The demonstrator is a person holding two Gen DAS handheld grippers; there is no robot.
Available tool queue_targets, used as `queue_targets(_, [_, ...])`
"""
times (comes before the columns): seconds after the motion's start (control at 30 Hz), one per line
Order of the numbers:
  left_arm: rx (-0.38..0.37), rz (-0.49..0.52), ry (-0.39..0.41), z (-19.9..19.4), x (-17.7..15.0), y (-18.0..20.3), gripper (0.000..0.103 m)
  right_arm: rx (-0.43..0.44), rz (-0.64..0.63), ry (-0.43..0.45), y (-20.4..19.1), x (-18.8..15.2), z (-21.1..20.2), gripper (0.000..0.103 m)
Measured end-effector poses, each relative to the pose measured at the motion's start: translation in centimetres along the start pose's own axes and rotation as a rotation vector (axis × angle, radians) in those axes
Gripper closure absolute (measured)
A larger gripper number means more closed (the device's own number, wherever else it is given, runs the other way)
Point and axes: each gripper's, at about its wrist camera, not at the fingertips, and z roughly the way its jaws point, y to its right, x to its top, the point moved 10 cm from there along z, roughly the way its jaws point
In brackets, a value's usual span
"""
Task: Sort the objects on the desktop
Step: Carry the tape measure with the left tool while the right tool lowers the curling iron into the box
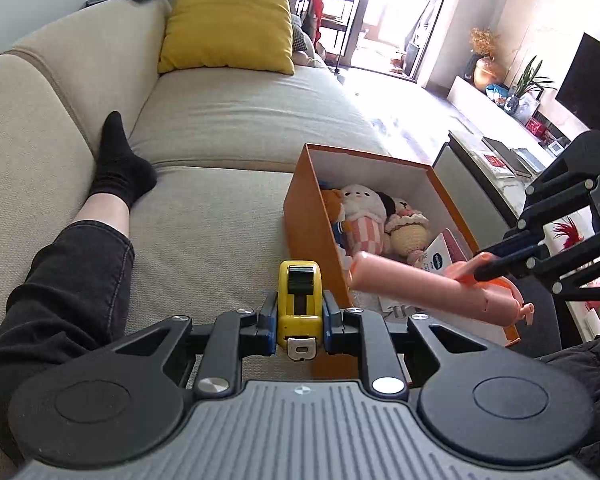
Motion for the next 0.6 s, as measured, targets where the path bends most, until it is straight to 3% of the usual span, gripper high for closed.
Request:
queue_targets(0.3, [-0.042, 0.076, -0.032, 1.2, -0.1, 3.5, 0.080, 0.049, -0.132, -0.139, -1.7, -4.8, 3.5, 0.097])
queue_targets(0.6, [-0.037, 0.060, -0.056, 2.0, -0.4, 3.6, 0.080, 0.112, -0.299, -0.141, -3.1, -5.0, 7.8, 0.097])
